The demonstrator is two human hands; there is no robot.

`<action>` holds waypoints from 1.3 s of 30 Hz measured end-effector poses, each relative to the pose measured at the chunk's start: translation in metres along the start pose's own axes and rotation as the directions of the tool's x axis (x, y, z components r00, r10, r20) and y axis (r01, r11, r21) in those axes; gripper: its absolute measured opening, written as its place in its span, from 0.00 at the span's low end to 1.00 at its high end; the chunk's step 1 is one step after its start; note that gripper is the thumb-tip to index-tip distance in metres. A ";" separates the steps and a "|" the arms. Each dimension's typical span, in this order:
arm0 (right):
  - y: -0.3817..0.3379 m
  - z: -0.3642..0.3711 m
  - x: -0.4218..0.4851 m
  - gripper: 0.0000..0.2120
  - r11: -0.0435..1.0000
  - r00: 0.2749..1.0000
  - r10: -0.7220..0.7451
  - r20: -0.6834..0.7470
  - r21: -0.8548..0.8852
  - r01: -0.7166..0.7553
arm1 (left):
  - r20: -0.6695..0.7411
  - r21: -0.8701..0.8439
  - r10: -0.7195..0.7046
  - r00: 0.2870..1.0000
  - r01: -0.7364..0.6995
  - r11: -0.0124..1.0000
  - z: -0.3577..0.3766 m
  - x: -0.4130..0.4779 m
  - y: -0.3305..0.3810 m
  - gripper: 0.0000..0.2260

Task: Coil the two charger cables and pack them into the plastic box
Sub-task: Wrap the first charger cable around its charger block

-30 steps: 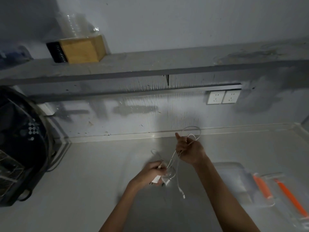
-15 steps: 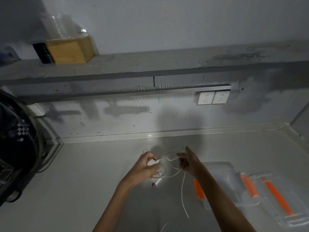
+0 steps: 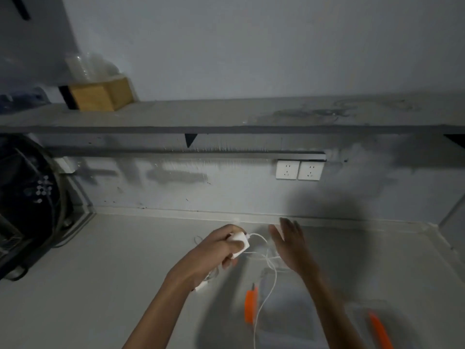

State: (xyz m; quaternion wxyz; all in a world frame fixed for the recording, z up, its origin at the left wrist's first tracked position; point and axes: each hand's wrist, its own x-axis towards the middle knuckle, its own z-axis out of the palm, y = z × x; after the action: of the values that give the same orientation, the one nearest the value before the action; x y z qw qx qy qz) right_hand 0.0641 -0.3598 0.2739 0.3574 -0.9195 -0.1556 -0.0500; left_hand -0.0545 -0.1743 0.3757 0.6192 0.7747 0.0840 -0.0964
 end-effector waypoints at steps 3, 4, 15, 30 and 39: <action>-0.022 -0.056 -0.024 0.16 0.653 0.935 -0.135 0.329 0.739 -0.166 | 0.039 -0.291 0.092 0.995 -0.077 0.954 0.038 0.004 0.033 0.11; -0.025 -0.065 -0.030 0.16 0.584 0.937 -0.161 0.311 0.795 -0.164 | 0.045 -0.385 0.103 0.994 -0.078 0.919 0.047 0.004 0.041 0.12; -0.038 -0.150 0.010 0.06 0.611 0.993 -0.119 0.022 0.789 0.055 | -0.212 -0.202 0.215 0.953 -0.258 0.945 0.095 -0.010 0.082 0.11; -0.033 -0.089 -0.074 0.08 0.806 0.955 -0.076 0.287 0.582 -0.111 | -0.274 -0.523 0.081 0.958 -0.219 0.824 0.055 0.065 0.090 0.13; -0.030 -0.113 -0.072 0.17 0.983 0.922 -0.099 0.374 0.180 0.032 | -0.322 -0.502 0.171 0.931 -0.321 0.803 0.055 0.062 0.094 0.12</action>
State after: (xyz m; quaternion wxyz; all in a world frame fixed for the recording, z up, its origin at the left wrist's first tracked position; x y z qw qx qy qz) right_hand -0.0115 -0.4328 0.3620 0.3958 -0.8719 -0.2567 0.1313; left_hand 0.0265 -0.2476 0.4366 0.8048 0.5757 0.0866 0.1160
